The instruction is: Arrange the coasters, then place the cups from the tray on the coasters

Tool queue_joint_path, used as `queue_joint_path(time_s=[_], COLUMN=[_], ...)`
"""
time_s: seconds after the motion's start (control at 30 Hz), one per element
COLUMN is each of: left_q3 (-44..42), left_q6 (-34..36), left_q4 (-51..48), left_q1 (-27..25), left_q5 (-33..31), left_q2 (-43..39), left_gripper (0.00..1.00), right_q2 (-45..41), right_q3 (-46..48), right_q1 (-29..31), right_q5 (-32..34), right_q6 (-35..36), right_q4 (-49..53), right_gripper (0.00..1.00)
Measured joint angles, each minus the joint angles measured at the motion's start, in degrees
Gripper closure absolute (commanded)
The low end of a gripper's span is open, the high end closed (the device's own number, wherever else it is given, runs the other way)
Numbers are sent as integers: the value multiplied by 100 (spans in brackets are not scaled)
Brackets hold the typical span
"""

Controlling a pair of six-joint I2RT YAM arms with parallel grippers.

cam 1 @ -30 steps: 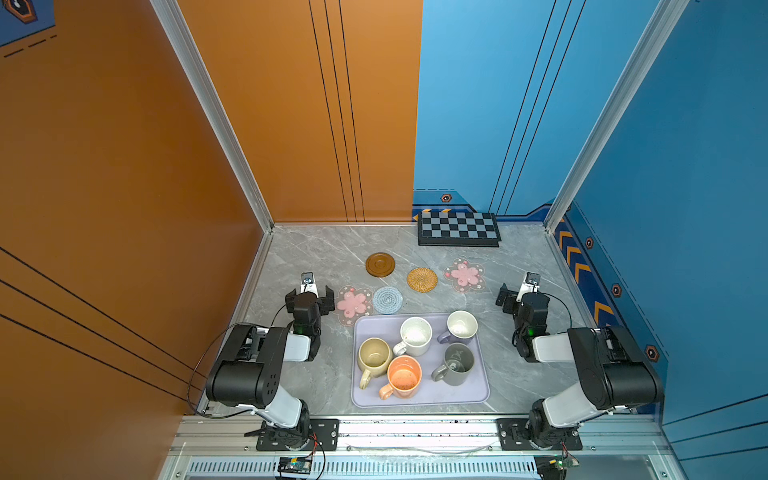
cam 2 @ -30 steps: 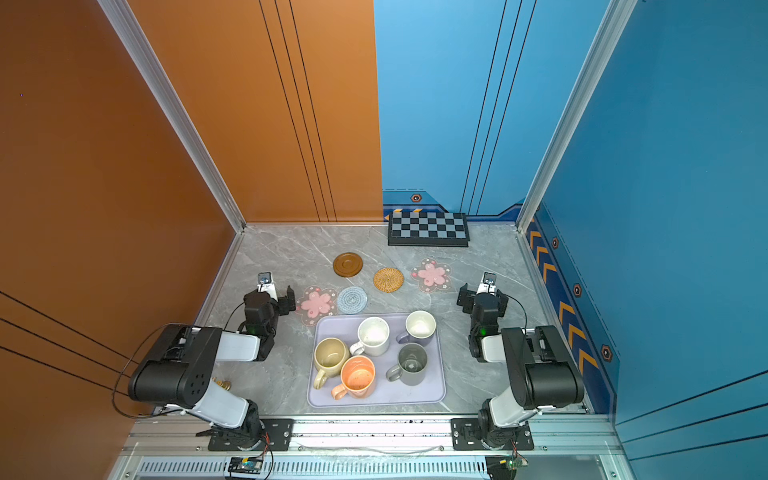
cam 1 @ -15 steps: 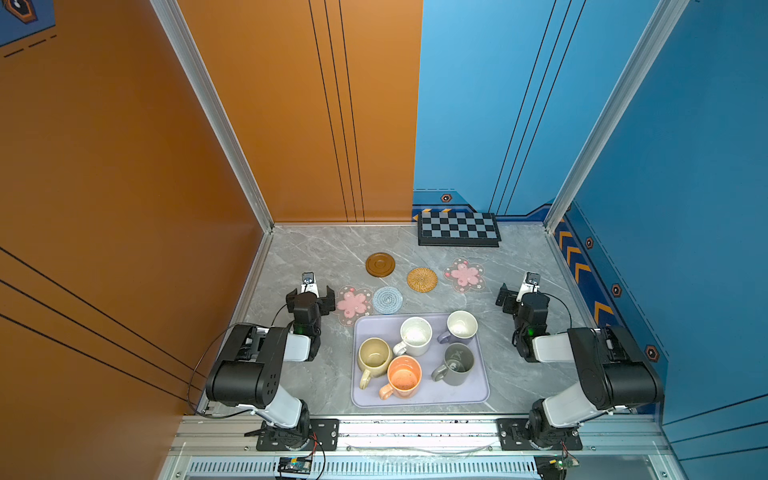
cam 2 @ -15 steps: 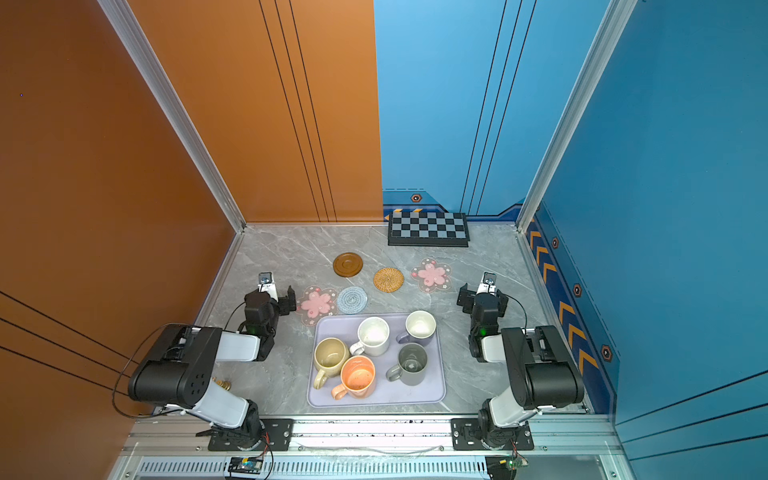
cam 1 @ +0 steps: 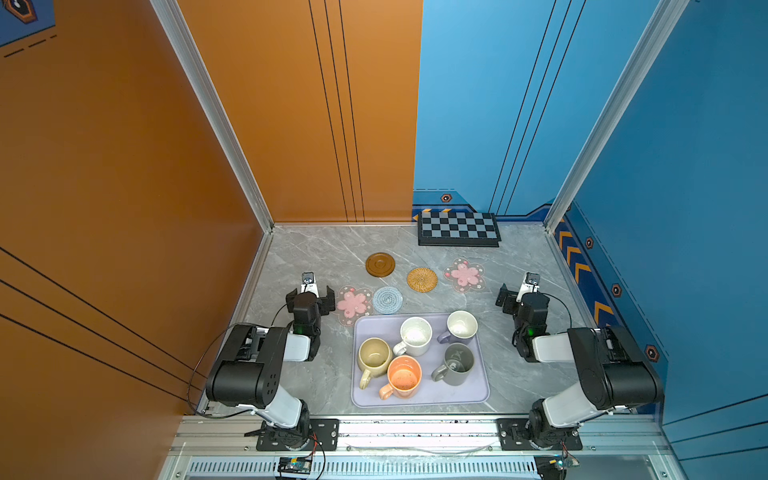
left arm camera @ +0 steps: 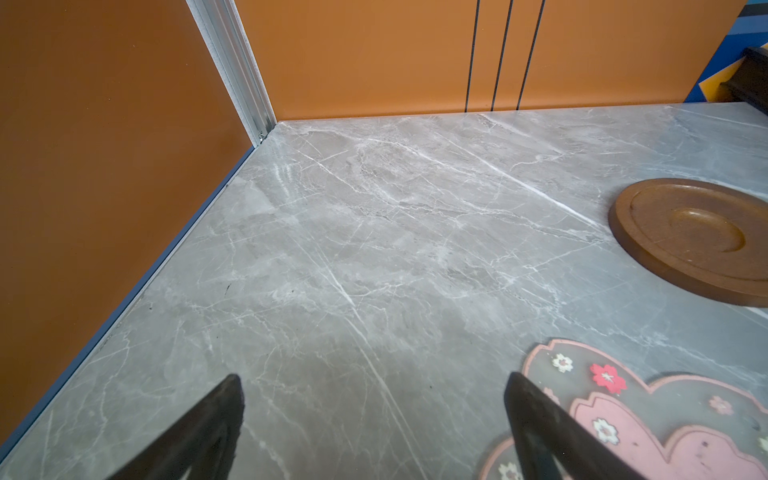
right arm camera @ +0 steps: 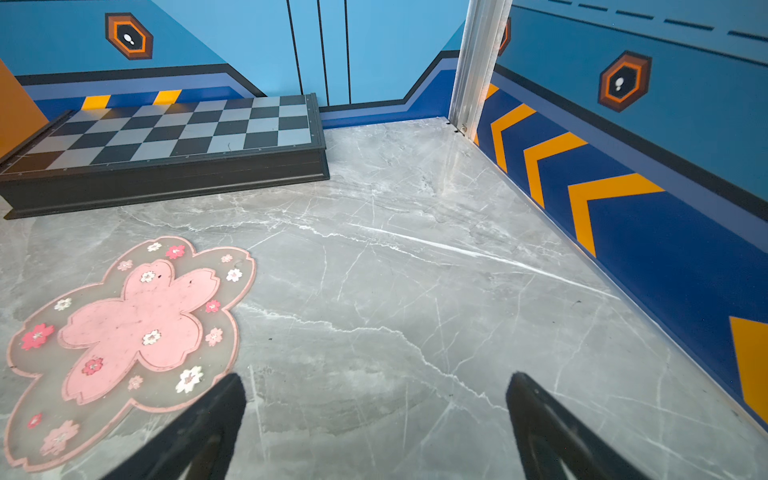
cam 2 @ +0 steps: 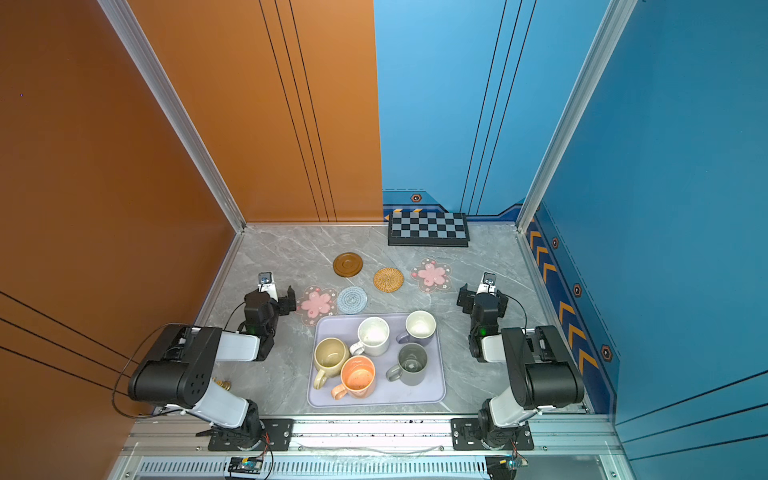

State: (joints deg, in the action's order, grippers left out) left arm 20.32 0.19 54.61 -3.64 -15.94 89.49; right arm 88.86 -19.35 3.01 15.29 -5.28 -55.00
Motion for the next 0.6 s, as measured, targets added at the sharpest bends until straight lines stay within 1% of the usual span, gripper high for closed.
queue_joint_path(time_s=[0.33,0.6], left_q3=[0,0], left_q6=[0,-2], left_q4=[-2,0], left_q1=[52,101], left_q5=[96,212], left_q2=[0,0], left_gripper=[2,2], right_q2=[0,0], right_q3=[-13,-96], right_q1=[0,-98], right_q5=[-28,-479], right_q6=[26,85], right_q4=[4,114], right_gripper=[0,0])
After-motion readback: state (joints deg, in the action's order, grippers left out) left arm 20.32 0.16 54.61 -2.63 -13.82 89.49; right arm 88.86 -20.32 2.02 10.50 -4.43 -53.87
